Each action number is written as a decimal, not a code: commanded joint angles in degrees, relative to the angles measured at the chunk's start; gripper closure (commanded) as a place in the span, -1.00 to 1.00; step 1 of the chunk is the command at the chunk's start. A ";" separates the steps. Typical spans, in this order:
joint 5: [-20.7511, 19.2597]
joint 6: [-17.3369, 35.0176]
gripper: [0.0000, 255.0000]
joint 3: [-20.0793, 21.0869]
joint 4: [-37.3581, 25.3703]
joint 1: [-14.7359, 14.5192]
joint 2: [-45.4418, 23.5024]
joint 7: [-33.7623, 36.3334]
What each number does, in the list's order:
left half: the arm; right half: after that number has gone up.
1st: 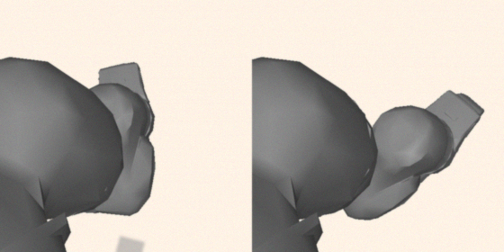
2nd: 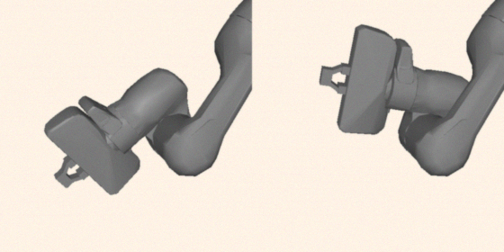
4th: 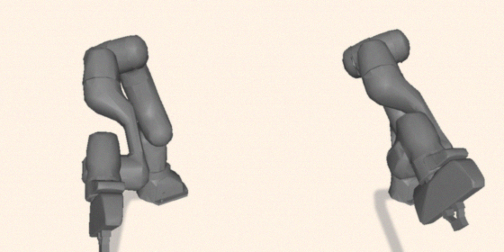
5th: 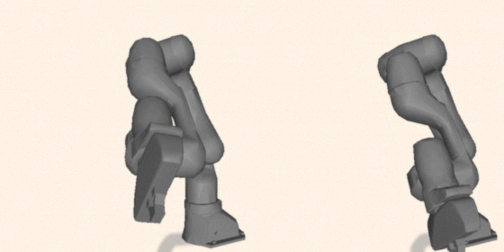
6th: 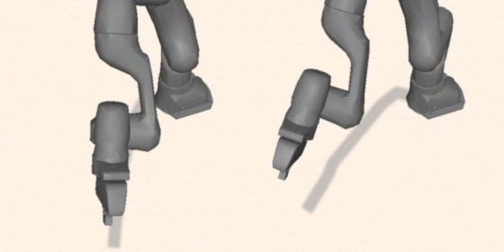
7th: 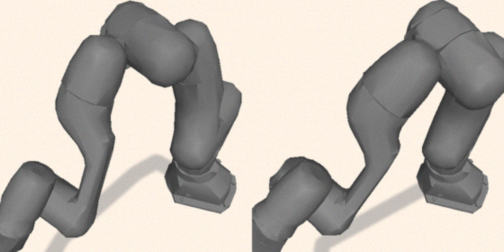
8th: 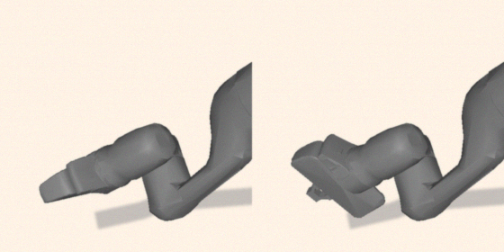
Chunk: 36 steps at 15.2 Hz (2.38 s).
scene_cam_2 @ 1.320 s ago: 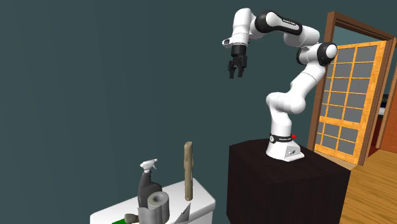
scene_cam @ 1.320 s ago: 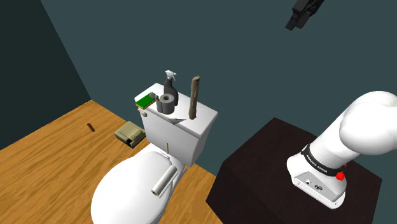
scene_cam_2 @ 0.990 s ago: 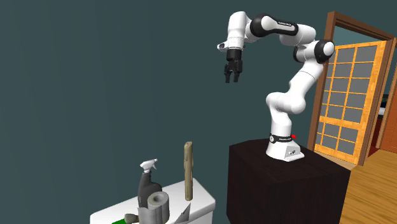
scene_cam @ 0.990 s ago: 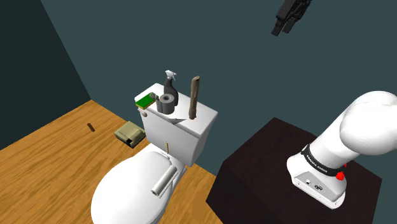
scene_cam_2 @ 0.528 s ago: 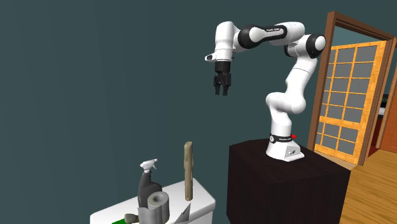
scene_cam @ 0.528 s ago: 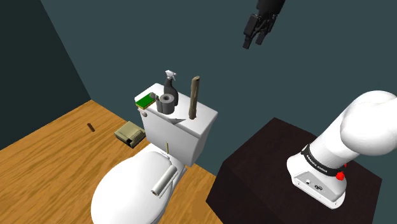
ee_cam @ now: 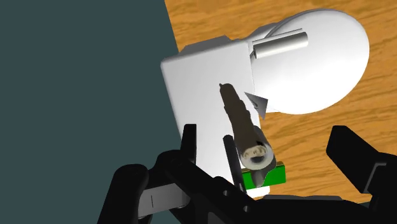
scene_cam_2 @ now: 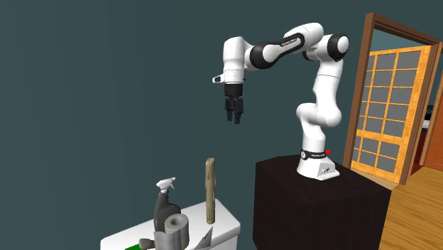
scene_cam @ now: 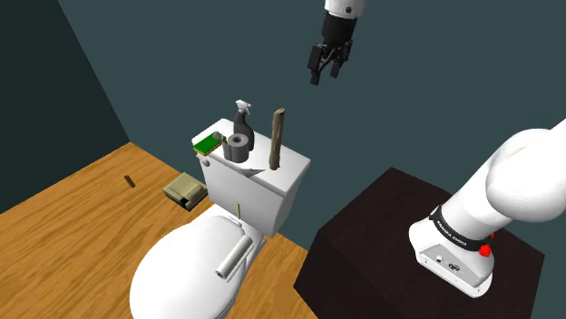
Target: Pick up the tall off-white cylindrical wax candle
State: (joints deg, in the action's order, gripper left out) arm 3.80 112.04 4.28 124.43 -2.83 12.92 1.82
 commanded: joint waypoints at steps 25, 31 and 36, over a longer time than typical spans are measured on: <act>-5.31 10.29 1.00 2.34 -16.48 -2.89 -32.15 6.56; -5.31 10.25 1.00 2.33 -16.52 -2.88 -32.15 6.55; -5.10 7.79 1.00 2.40 -17.44 -2.79 -30.60 6.42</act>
State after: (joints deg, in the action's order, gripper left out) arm -1.36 120.53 6.68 107.27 -5.67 -18.10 8.32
